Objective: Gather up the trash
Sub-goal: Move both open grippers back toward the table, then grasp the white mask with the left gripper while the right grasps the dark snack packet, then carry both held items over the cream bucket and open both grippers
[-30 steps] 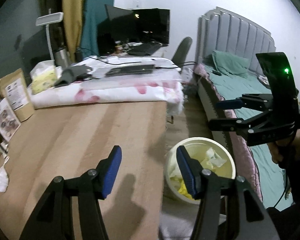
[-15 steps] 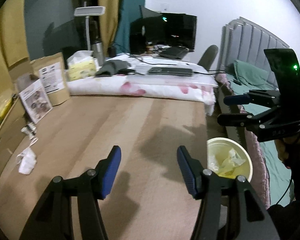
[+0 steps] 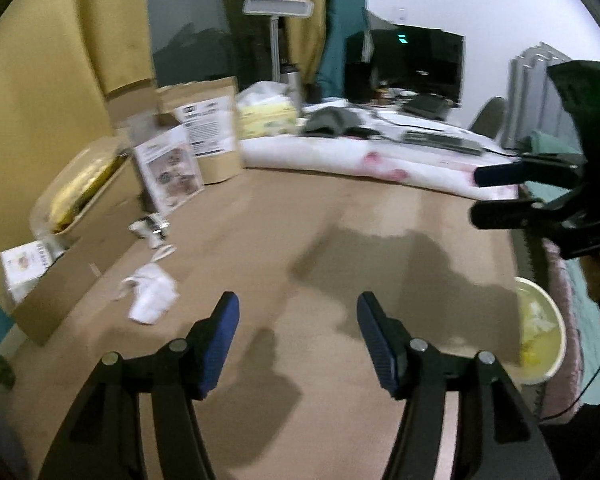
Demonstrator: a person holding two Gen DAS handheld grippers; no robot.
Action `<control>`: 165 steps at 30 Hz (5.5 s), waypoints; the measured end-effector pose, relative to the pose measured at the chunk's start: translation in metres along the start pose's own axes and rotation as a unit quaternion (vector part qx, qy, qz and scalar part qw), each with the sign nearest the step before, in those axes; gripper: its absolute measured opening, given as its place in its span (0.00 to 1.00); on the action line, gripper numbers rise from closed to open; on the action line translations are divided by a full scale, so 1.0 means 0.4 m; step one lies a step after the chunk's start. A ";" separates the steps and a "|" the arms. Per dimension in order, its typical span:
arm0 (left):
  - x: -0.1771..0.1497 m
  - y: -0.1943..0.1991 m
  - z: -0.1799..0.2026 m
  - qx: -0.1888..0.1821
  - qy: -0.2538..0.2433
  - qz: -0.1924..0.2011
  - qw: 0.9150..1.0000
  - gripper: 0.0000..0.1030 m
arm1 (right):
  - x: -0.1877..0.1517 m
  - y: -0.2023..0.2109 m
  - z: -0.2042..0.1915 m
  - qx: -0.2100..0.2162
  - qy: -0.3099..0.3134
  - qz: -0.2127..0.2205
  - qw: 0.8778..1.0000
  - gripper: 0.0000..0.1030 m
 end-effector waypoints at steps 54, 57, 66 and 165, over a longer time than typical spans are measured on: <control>0.034 -0.221 -0.556 0.109 0.193 -0.022 0.975 0.14 | 0.458 -0.870 -0.216 0.091 0.098 -0.086 0.987 0.25; 0.041 -0.229 -0.545 0.108 0.189 -0.022 0.976 0.14 | 0.453 -0.856 -0.219 0.088 0.107 -0.083 0.987 0.22; 0.065 -0.203 -0.492 0.098 0.166 -0.008 0.981 0.14 | 0.409 -0.728 -0.196 0.074 0.098 -0.073 0.990 0.21; -0.247 -0.180 0.891 -0.160 -0.167 -0.136 0.963 0.17 | -0.913 0.349 0.291 -0.064 -0.248 -0.072 0.964 0.62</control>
Point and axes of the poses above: each gripper's, at about its wrist camera, not at the fingertips, and y roughly against the way its jaws point, z to its right, x to its top, the point moved 2 cm from there along -y, roughly the way its jaws point, and after that the axes turned 8 degrees about y, right-handed, at the moved point
